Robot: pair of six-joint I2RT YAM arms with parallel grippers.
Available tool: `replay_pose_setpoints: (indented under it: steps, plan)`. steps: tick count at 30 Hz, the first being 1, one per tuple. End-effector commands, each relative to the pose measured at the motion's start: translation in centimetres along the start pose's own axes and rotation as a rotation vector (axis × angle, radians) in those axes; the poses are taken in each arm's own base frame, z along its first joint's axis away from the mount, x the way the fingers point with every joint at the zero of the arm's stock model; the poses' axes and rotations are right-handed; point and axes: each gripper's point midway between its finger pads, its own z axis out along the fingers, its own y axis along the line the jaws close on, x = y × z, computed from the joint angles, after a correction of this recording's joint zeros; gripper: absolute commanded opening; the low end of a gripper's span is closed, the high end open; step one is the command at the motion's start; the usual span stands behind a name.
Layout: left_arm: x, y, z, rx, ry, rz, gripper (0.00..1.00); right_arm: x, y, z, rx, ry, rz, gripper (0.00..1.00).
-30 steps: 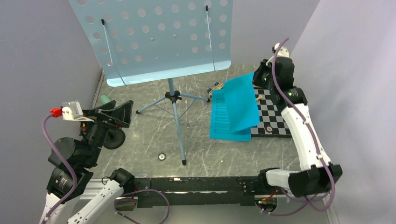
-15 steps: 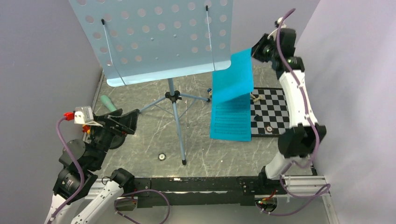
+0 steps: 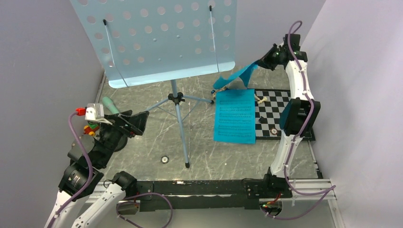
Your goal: Pack up the instrument practice props
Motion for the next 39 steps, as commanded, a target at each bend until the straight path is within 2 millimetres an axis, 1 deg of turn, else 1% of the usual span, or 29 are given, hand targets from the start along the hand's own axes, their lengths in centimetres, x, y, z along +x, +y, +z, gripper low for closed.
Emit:
replay_pose_setpoints:
  steps: [1,6,8,10,11,12,13,14,15,16,17,18,19,21,24,27,31,33,35,36,37,39]
  plan:
    - [-1.2,-1.2,0.0,0.050,-0.038,-0.019,0.91,-0.6,11.6,-8.1,-0.280,-0.106,-0.126,0.00]
    - [-1.4,-1.2,-0.1,0.045,-0.039,-0.016,0.91,0.9,16.1,-9.5,-0.401,-0.072,-0.132,0.00]
    - [-1.4,-1.2,-0.2,0.046,-0.036,-0.014,0.91,1.3,18.2,-10.5,-0.466,-0.063,-0.133,0.00]
    - [-1.3,-1.2,-0.2,0.045,-0.032,-0.013,0.91,1.0,19.9,-11.7,-0.500,-0.089,-0.144,0.00]
    - [-1.3,-1.2,-0.2,0.045,-0.031,-0.013,0.91,0.5,20.0,-11.7,-0.493,-0.110,-0.149,0.00]
    - [-1.2,-1.2,-0.2,0.045,-0.030,-0.015,0.91,-0.5,18.8,-11.0,-0.438,-0.142,-0.146,0.00]
    - [-1.1,-1.2,-0.1,0.049,-0.029,-0.018,0.91,-1.4,16.2,-9.2,-0.360,-0.140,-0.106,0.00]
    - [-1.0,-1.3,-0.1,0.052,-0.024,-0.024,0.91,-1.8,12.2,-6.3,-0.283,-0.083,-0.028,0.00]
    - [-0.9,-1.4,0.0,0.058,-0.022,-0.030,0.91,-1.2,8.5,-4.0,-0.222,-0.003,0.048,0.00]
    - [-0.8,-1.5,0.0,0.066,-0.017,-0.033,0.91,-0.3,6.0,-2.6,-0.164,0.047,0.071,0.00]
    - [-0.6,-1.6,0.0,0.071,-0.008,-0.036,0.91,0.5,4.3,-2.0,-0.101,0.062,0.051,0.00]
    - [-0.3,-1.6,0.1,0.070,0.000,-0.039,0.91,1.1,3.5,-2.1,-0.073,0.058,0.032,0.00]
    - [0.0,-1.4,0.1,0.065,0.011,-0.040,0.91,1.2,3.6,-2.0,-0.098,0.026,0.024,0.00]
    - [0.5,-1.5,0.3,0.069,0.026,-0.045,0.91,2.3,3.1,-2.1,-0.111,0.033,0.053,0.00]
    - [0.6,-1.7,0.4,0.077,0.038,-0.046,0.91,2.0,5.1,-3.1,-0.110,0.029,-0.023,0.00]
    - [0.6,-1.8,0.5,0.080,0.040,-0.050,0.91,1.8,8.6,-4.6,-0.168,0.005,-0.071,0.00]
    - [0.7,-1.7,0.4,0.081,0.036,-0.057,0.91,2.9,13.0,-6.2,-0.270,0.017,-0.104,0.00]
    - [0.7,-1.7,0.4,0.079,0.034,-0.060,0.91,3.1,15.5,-7.8,-0.339,0.001,-0.112,0.00]
    - [0.7,-1.8,0.4,0.084,0.034,-0.061,0.91,3.1,17.5,-9.4,-0.410,0.000,-0.100,0.00]
    - [0.7,-1.8,0.4,0.084,0.038,-0.062,0.91,4.0,18.7,-9.9,-0.443,0.020,-0.101,0.00]
    - [0.6,-1.9,0.4,0.084,0.041,-0.062,0.91,4.6,19.4,-10.6,-0.466,0.033,-0.096,0.00]
    - [0.7,-2.0,0.3,0.086,0.049,-0.066,0.90,5.0,19.4,-11.6,-0.495,0.027,-0.082,0.00]
